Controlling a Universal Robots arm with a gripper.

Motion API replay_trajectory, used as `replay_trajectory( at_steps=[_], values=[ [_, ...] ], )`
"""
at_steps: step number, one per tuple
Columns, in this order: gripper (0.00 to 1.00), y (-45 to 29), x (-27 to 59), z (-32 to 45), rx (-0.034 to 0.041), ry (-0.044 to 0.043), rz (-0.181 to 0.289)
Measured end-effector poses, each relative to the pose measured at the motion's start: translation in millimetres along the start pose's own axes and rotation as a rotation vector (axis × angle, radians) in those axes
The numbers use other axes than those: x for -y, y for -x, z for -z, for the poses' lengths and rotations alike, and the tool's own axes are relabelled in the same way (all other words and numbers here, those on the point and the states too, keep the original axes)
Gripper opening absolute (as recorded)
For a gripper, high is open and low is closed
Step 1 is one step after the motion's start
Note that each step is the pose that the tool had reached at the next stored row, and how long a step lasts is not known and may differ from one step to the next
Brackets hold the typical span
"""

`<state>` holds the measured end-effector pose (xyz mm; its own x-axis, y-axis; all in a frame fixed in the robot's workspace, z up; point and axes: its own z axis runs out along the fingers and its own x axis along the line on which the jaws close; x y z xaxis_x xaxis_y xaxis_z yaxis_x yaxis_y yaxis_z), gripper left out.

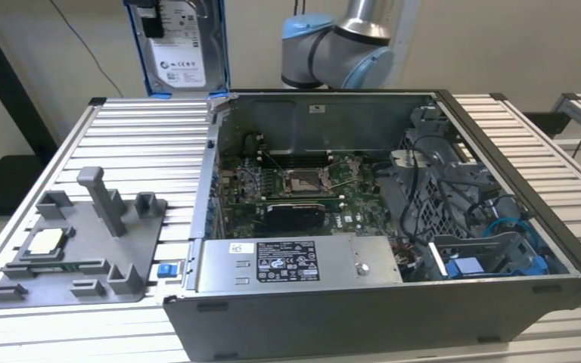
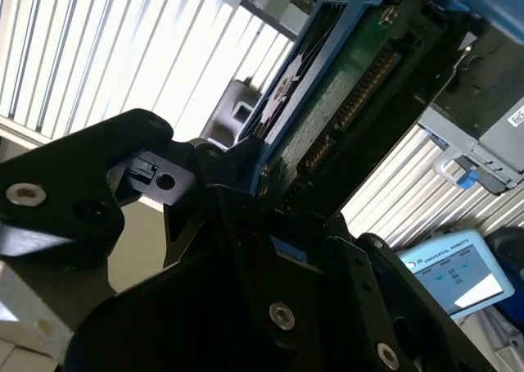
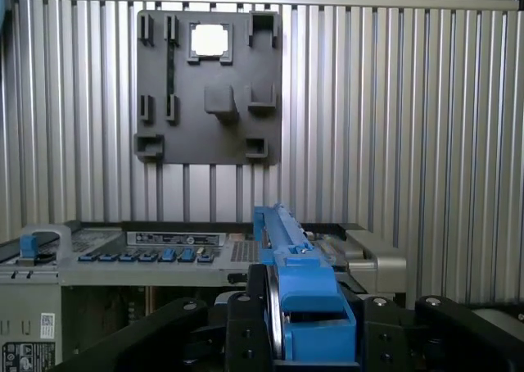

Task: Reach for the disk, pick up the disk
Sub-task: 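Pick up the disk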

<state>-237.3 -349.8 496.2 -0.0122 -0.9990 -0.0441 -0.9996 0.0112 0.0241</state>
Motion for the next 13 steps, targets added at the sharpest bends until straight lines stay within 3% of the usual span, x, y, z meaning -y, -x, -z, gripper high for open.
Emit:
replay_trajectory(
  at_steps=[13],
  values=[
    [0.00, 0.5, 42.3, 1.0, 0.0000, 0.0009, 0.000]
  ],
)
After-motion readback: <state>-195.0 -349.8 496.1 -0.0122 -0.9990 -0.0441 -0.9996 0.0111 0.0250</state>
